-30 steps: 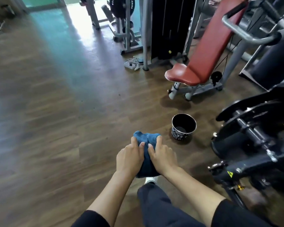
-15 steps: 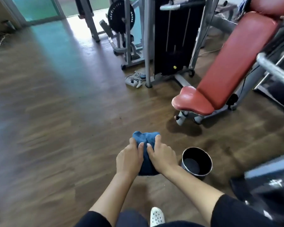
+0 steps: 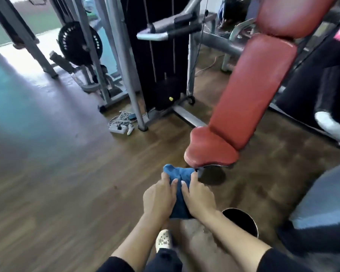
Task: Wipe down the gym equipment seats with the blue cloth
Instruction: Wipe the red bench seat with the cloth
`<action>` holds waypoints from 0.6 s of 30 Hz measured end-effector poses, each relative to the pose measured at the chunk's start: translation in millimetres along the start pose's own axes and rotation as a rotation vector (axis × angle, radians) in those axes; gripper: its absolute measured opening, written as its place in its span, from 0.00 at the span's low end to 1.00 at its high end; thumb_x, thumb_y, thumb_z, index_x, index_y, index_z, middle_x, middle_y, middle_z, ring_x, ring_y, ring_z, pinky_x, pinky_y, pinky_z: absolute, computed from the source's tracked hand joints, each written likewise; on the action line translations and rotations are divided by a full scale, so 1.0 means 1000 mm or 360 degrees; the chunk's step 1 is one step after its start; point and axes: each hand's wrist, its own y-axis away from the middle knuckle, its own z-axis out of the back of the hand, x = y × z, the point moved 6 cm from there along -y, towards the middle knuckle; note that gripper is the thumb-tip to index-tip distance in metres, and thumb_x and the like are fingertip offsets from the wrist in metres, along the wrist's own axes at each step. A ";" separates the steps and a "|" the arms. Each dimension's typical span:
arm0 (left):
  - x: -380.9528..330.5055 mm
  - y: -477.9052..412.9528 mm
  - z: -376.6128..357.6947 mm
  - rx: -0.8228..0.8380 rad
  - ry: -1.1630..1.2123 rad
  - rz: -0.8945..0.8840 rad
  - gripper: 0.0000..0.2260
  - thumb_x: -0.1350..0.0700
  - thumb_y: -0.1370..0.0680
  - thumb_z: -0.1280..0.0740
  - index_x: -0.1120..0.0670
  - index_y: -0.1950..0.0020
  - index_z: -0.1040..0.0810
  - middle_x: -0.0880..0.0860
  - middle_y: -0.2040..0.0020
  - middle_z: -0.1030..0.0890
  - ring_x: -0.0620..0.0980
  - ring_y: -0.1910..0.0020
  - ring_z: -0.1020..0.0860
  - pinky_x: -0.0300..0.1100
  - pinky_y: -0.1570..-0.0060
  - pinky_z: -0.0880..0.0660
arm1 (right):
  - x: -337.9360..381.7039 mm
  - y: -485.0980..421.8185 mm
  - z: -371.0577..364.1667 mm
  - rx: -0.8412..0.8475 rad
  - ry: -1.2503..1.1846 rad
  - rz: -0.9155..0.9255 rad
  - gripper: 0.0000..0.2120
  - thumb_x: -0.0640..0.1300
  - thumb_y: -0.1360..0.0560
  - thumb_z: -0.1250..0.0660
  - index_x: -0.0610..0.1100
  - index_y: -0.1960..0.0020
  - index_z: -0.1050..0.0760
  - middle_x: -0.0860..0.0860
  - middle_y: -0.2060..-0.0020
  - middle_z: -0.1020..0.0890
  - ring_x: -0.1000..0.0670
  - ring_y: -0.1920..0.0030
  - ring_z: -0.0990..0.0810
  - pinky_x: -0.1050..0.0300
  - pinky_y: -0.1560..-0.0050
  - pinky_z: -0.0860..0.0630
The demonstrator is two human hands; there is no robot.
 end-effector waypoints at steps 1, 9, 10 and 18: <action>-0.002 -0.021 0.001 0.0017 -0.0022 -0.0059 0.14 0.43 0.19 0.49 0.53 0.49 0.34 0.51 0.59 0.18 0.52 0.59 0.19 0.45 0.63 0.27 | 0.002 -0.016 0.004 -0.0021 0.0003 -0.0043 0.17 0.53 0.18 0.49 0.41 0.37 0.39 0.43 0.47 0.19 0.40 0.47 0.20 0.51 0.55 0.30; -0.048 -0.175 -0.012 0.0231 -0.0029 -0.0446 0.15 0.42 0.19 0.49 0.53 0.47 0.34 0.50 0.60 0.18 0.50 0.62 0.19 0.43 0.66 0.27 | -0.011 -0.137 0.042 -0.0202 -0.0195 -0.0345 0.14 0.52 0.19 0.49 0.41 0.43 0.38 0.44 0.51 0.18 0.41 0.51 0.19 0.51 0.57 0.29; -0.056 -0.189 -0.017 0.0257 -0.0023 -0.0485 0.15 0.43 0.18 0.49 0.53 0.47 0.33 0.50 0.60 0.19 0.50 0.62 0.19 0.42 0.66 0.28 | -0.016 -0.150 0.046 -0.0214 -0.0203 -0.0382 0.14 0.52 0.19 0.49 0.41 0.42 0.38 0.43 0.52 0.18 0.40 0.51 0.19 0.50 0.57 0.29; -0.120 -0.302 -0.067 0.0486 -0.0132 -0.0665 0.16 0.44 0.18 0.50 0.54 0.43 0.33 0.53 0.54 0.18 0.55 0.54 0.19 0.46 0.60 0.29 | -0.069 -0.256 0.067 -0.0209 -0.0117 -0.0701 0.17 0.53 0.18 0.50 0.40 0.39 0.38 0.44 0.49 0.19 0.41 0.49 0.19 0.51 0.56 0.29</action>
